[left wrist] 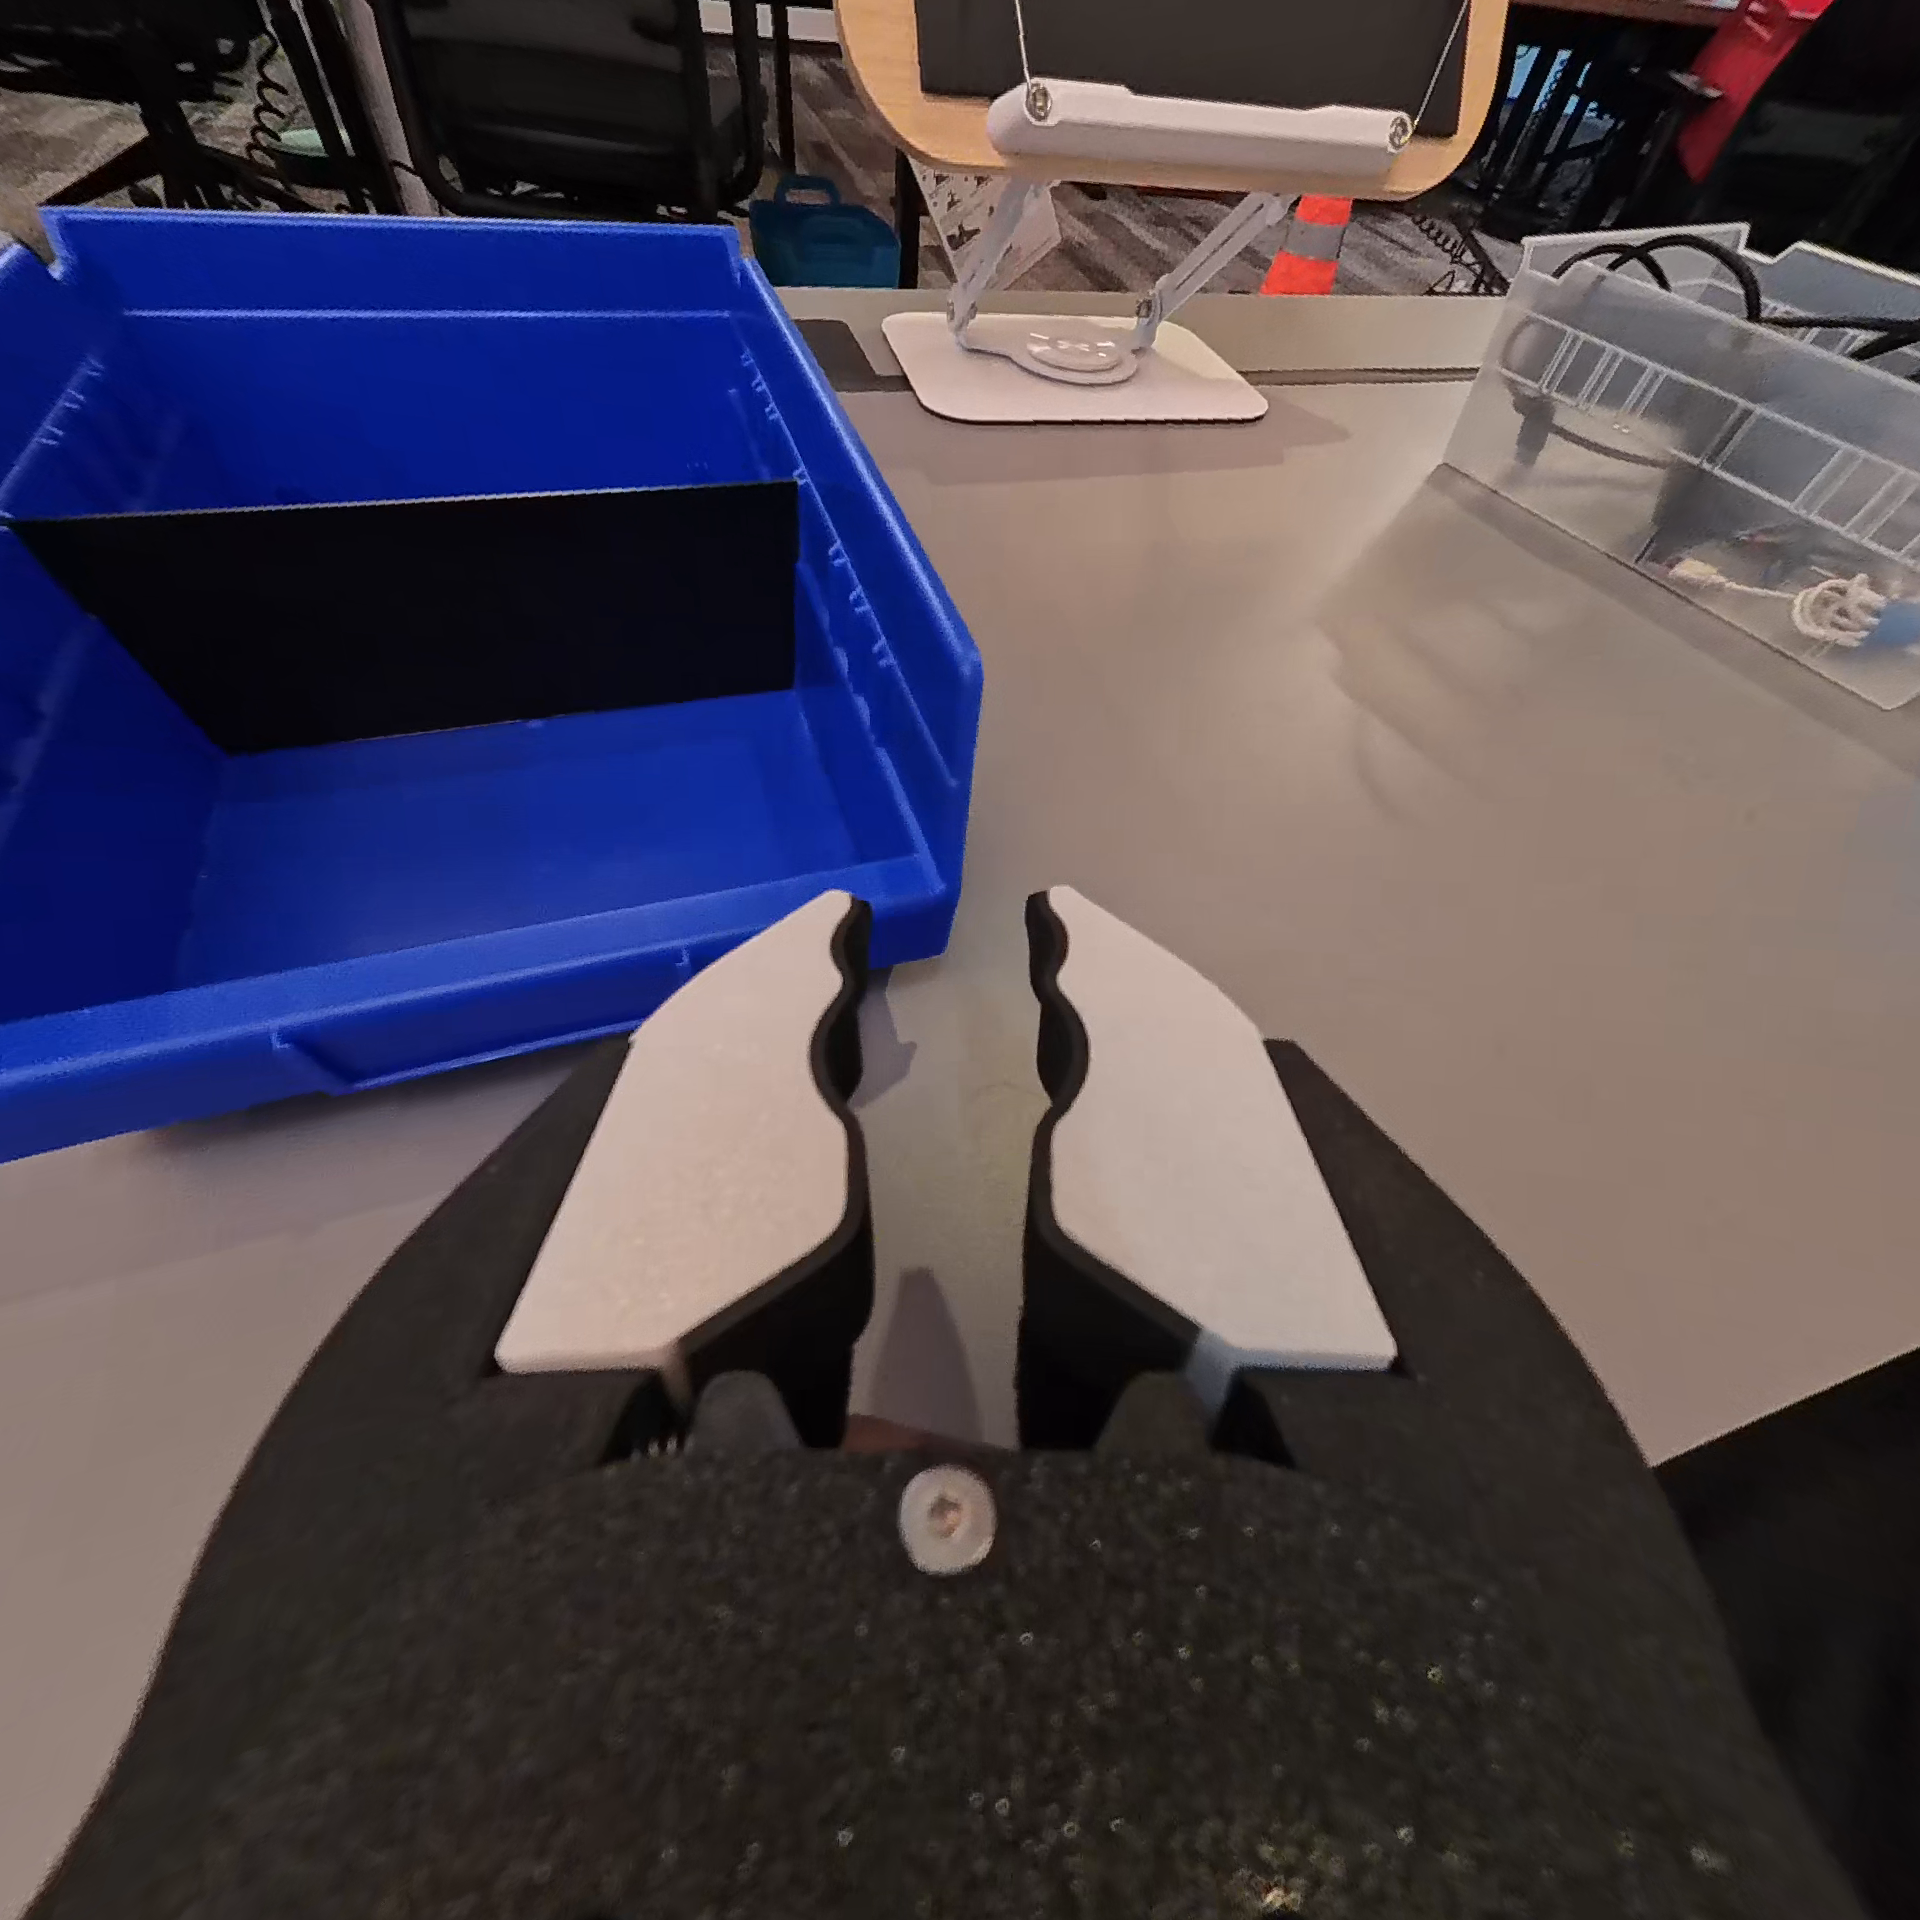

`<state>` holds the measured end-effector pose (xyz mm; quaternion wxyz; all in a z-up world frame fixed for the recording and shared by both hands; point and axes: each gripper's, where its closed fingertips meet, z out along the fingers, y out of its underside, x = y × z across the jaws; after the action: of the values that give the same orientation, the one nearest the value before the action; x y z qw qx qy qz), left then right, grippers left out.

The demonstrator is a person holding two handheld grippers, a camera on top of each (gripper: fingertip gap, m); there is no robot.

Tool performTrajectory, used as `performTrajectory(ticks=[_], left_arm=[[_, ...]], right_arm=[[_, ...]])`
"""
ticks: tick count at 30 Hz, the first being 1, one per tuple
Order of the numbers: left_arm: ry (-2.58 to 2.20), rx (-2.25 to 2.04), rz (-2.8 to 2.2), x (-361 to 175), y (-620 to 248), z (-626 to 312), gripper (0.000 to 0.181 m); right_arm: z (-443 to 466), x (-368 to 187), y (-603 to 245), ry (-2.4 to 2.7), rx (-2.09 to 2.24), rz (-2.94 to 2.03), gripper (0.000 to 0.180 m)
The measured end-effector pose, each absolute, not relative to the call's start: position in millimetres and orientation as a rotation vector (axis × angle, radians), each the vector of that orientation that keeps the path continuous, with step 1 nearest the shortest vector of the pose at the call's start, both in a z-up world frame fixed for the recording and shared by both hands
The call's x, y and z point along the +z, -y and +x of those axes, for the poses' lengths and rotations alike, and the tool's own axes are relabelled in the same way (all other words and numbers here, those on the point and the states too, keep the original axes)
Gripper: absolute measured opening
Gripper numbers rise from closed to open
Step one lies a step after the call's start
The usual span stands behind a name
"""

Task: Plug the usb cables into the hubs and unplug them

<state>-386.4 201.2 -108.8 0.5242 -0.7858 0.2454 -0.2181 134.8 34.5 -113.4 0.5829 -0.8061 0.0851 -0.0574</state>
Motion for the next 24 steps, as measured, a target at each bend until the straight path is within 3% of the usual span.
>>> performTrajectory(ticks=[10,16,19,21,24], left_arm=[[-0.623,-0.526,-1.881,-112.2,-195.9,-377.0,0.030],[-0.726,-0.511,-1.813,-110.0,-188.5,-360.6,0.044],[-0.785,-0.621,-1.765,-103.2,-171.5,-325.6,0.055],[-0.871,-0.688,-1.737,-100.5,-155.0,-284.6,0.059],[-1.030,-0.762,-1.714,-100.0,-126.5,-207.6,0.069]], right_arm=[[50.9,-110.2,-99.9,0.030,0.066,-1.922,0.073],[36.1,-120.1,-139.8,-0.026,0.051,-2.005,0.080],[10.2,-118.4,-138.8,0.054,0.158,-2.013,0.076],[-4.7,-109.7,-130.0,0.148,0.202,-1.992,0.060],[14.2,-72.3,-111.4,0.090,0.086,-1.844,0.065]])
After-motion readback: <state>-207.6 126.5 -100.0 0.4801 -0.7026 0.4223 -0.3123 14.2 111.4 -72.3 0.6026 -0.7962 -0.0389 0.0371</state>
